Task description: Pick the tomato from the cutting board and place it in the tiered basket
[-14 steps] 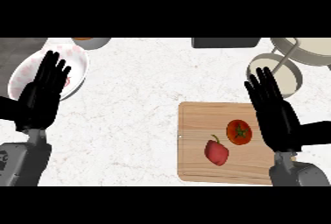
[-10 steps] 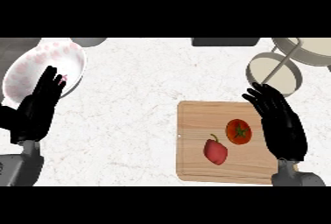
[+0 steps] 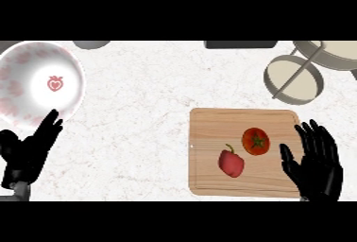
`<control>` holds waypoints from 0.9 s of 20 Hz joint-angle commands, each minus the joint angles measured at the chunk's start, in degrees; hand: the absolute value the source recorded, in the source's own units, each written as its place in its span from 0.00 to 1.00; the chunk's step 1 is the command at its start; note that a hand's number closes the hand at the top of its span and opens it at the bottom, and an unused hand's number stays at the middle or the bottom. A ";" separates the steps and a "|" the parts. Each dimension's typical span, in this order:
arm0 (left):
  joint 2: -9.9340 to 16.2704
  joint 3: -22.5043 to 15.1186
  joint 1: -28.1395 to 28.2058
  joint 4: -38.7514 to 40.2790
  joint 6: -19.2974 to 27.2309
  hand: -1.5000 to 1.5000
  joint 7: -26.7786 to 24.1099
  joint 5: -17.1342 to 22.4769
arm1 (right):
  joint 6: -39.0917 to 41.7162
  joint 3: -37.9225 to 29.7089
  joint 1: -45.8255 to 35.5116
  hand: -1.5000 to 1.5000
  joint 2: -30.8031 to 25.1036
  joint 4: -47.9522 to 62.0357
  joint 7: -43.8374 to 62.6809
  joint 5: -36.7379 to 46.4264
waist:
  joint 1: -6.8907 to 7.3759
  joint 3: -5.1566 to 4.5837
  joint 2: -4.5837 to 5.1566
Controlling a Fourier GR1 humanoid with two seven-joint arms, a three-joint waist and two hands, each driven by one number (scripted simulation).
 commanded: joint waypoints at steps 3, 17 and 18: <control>1.20 -0.25 0.77 1.74 -1.28 0.50 -0.33 -0.87 | -15.52 2.85 7.89 0.00 -8.16 8.01 2.65 21.06 | 0.92 -0.75 0.54; 0.37 1.65 2.33 1.78 -3.28 0.50 0.03 -1.70 | -8.02 13.43 -0.93 0.00 -23.11 -14.89 50.79 33.38 | 0.20 -0.35 -0.44; 1.01 1.87 4.43 2.77 -3.91 0.50 -3.18 -2.26 | -7.73 14.73 -1.30 0.00 -23.83 -20.66 57.38 33.47 | 0.25 -0.41 -0.49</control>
